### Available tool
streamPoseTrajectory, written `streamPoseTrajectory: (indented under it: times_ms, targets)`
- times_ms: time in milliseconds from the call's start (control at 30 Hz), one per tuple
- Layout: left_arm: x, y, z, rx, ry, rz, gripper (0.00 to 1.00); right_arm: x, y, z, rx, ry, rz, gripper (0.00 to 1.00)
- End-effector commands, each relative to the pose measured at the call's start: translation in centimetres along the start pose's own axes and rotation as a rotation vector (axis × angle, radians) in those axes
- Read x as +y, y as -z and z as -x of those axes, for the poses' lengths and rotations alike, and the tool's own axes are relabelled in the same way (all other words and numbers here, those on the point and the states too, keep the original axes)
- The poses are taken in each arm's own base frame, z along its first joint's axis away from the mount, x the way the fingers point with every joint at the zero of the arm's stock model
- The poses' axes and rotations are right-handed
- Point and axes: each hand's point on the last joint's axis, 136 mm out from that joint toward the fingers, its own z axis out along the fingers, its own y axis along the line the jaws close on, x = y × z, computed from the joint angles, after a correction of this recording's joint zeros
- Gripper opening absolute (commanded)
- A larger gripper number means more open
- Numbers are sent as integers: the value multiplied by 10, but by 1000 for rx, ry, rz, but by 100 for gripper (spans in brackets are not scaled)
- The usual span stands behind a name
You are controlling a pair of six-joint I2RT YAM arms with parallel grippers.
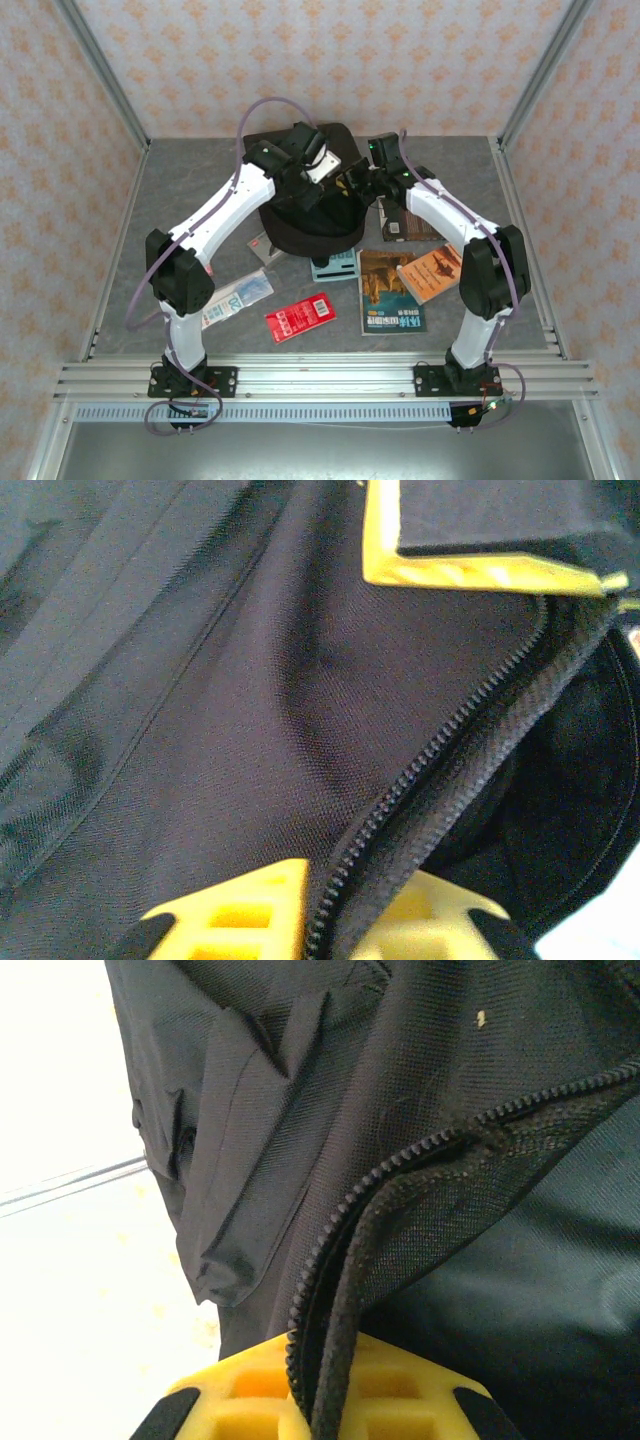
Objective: Pack the student bag
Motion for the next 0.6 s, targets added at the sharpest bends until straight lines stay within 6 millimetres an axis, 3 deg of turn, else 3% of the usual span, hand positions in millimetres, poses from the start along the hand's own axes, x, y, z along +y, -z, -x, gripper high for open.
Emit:
streamPoseTrajectory:
  times_ms: [0, 100, 267, 333, 400, 567]
  targets:
    - [12, 35, 30, -140, 1, 77, 0, 26, 6, -2, 18, 62, 71, 11]
    - [30, 48, 48, -203, 38, 159, 0, 39, 17, -1, 1, 143, 75, 47]
    - [95, 93, 71, -356, 300, 279, 0, 63, 74, 5, -155, 350, 72, 74]
    - [126, 111, 74, -428, 444, 288, 0, 66, 99, 8, -226, 403, 71, 80]
    - [157, 127, 73, -498, 581, 301, 0, 67, 121, 6, -280, 450, 81, 80]
    - [201, 153, 64, -567, 699, 437, 0, 51, 145, -5, -294, 516, 76, 77]
